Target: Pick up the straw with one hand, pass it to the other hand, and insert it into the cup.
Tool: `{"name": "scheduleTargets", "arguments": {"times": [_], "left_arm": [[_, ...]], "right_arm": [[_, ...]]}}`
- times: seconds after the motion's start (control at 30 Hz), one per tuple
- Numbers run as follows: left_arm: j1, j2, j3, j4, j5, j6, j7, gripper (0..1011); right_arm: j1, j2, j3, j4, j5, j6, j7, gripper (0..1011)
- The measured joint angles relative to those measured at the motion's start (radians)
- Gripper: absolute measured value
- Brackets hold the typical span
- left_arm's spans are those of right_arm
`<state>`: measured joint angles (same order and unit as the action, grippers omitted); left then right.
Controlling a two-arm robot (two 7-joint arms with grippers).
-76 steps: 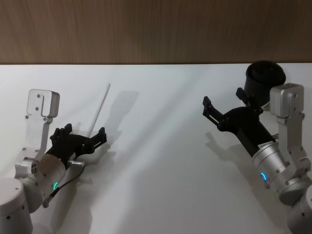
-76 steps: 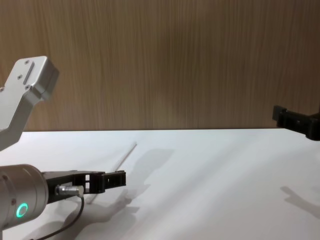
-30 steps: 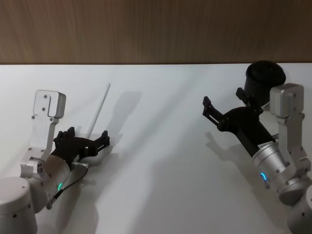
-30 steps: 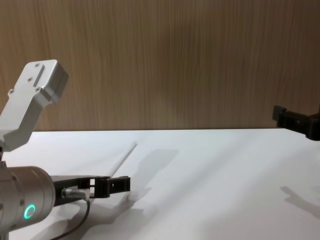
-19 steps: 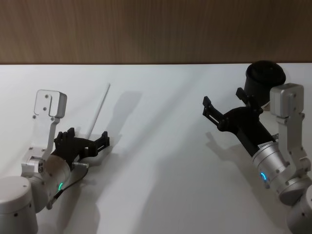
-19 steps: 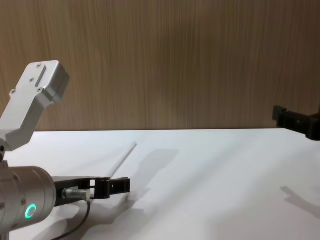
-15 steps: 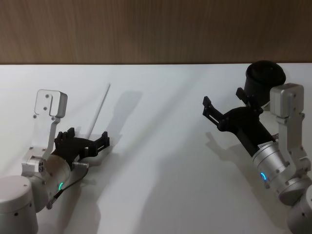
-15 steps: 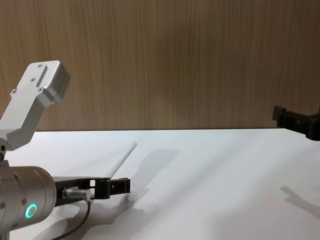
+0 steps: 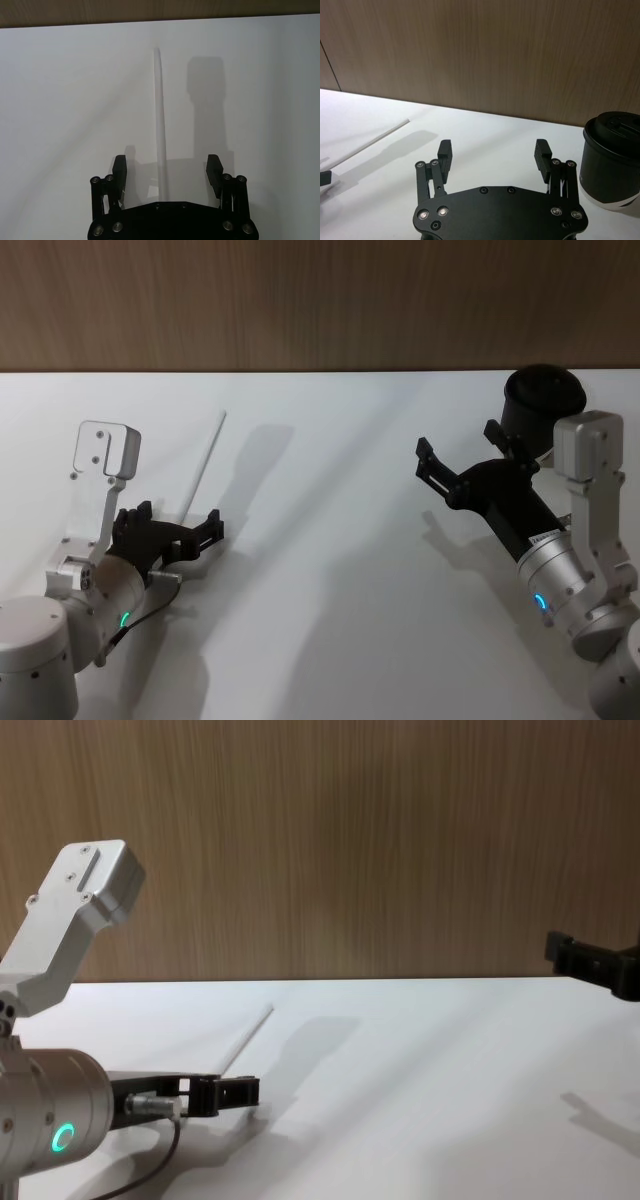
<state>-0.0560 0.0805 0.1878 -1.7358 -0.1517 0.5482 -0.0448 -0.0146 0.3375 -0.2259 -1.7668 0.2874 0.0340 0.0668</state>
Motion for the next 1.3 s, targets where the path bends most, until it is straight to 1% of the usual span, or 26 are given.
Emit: {"name": "scheduleTargets", "arguments": {"times": [0.57, 1.3], "left_arm": [[-0.001, -0.014, -0.014, 0.007, 0.002, -0.012, -0.005, 1003], [-0.001, -0.018, -0.019, 0.010, 0.002, -0.018, -0.007, 1003]], "right_arm": [[0.000, 0.000, 0.000, 0.000, 0.000, 0.000, 0.000, 1001], [0.000, 0.000, 0.000, 0.000, 0.000, 0.000, 0.000, 1001]]}}
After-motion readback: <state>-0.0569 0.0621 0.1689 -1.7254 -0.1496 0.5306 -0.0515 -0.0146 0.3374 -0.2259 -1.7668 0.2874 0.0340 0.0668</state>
